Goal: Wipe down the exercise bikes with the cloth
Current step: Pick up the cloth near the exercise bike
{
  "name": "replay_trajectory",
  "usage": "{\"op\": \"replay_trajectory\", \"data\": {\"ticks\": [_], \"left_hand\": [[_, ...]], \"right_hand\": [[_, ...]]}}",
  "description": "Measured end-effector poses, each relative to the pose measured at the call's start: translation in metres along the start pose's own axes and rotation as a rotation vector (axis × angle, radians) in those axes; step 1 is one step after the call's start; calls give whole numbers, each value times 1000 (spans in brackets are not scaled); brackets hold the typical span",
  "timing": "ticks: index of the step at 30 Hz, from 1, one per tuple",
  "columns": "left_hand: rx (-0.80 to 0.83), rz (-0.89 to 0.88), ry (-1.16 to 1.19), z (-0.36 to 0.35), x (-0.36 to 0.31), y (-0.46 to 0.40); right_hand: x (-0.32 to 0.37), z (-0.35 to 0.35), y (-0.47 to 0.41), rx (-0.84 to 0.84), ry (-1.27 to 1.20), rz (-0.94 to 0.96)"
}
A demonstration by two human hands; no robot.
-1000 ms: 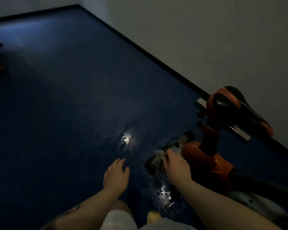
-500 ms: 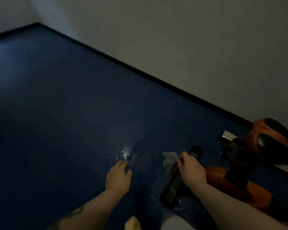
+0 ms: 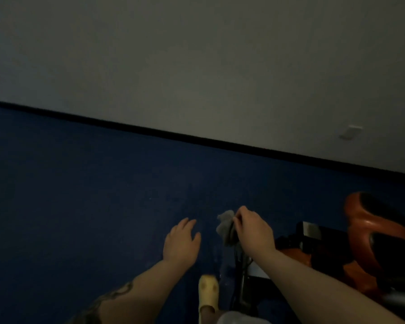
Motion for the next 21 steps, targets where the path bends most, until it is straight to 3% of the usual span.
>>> {"op": "replay_trajectory", "data": {"ticks": [10, 21], "left_hand": [[79, -92, -44, 67, -38, -163], [288, -405, -194, 86, -144, -342]], "right_hand": [[1, 30, -130, -71, -80, -198], [-42, 71, -209, -308, -162, -607]]}}
Point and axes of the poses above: each hand's wrist, its own y-axis away from the middle knuckle, its own z-axis out of the back of the hand, x = y × z, the point moved 10 cm from there along -y, towards the middle knuckle, and after that the axes turned 1 degree about z, right-handed, at the moved point
